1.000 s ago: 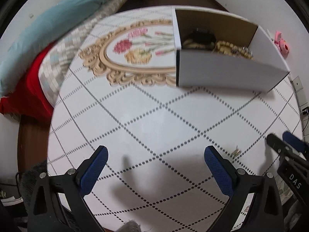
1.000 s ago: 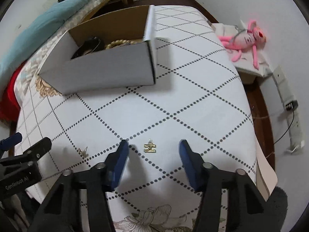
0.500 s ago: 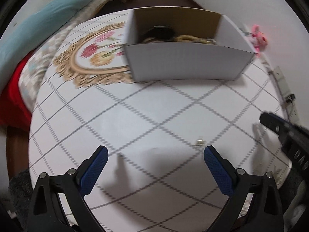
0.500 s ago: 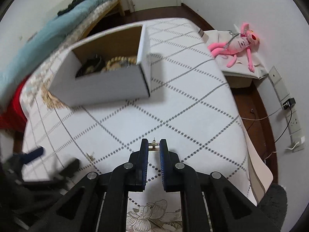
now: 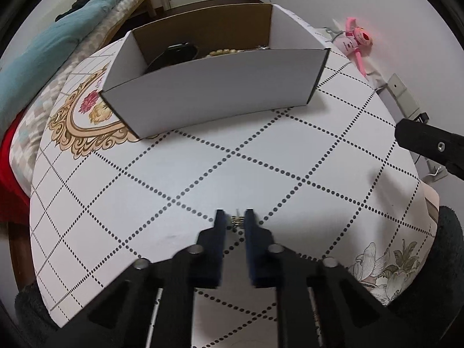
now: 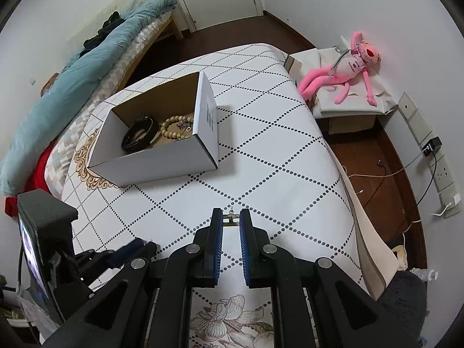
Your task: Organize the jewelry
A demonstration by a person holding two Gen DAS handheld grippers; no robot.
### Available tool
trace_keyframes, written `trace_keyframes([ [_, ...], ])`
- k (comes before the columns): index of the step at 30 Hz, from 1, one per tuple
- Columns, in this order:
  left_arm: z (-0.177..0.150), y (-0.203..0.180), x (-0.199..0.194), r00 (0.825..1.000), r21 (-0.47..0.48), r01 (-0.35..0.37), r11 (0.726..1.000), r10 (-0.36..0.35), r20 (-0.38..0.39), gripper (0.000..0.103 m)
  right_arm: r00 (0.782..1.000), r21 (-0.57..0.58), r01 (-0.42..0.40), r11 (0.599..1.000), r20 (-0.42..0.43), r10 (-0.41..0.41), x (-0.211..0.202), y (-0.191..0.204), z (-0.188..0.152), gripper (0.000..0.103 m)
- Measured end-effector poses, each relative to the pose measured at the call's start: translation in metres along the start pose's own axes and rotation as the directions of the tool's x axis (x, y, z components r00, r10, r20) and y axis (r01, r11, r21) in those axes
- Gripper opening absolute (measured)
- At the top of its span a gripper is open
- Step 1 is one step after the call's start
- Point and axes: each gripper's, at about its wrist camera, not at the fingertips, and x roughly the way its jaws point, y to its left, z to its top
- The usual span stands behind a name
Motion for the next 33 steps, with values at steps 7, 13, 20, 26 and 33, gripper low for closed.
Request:
trace_keyframes([
  [7, 0.006, 0.003, -0.012, 0.999, -0.016, 0.025, 1.000, -0.024, 0.024, 0.006, 1.000, -0.001, -0.025, 1.000, 0.016, 0.025, -0.011, 0.002, 0.004, 0.012],
  [13, 0.041, 0.025, -0.062, 0.989, -0.060, 0.101, 0.993, -0.094, 0.112, 0.006, 0.995, -0.005, -0.092, 0.996, 0.045, 0.093, -0.025, 0.011, 0.031, 0.012],
  [20, 0.118, 0.063, -0.073, 0.981, -0.105, 0.161, 0.981, -0.147, 0.127, 0.006, 0.987, -0.032, -0.163, 0.986, 0.013, 0.163, -0.002, 0.038, 0.102, 0.012],
  [26, 0.150, 0.089, -0.036, 0.992, -0.175, 0.126, 0.976, -0.124, 0.022, 0.010, 0.982, -0.079, -0.151, 0.985, -0.131, 0.140, 0.050, 0.057, 0.140, 0.012],
  [33, 0.154, 0.107, -0.022, 0.996, -0.242, 0.069, 0.968, -0.078, -0.031, 0.064, 0.974, -0.126, -0.097, 0.987, -0.214, 0.069, 0.074, 0.063, 0.151, 0.027],
])
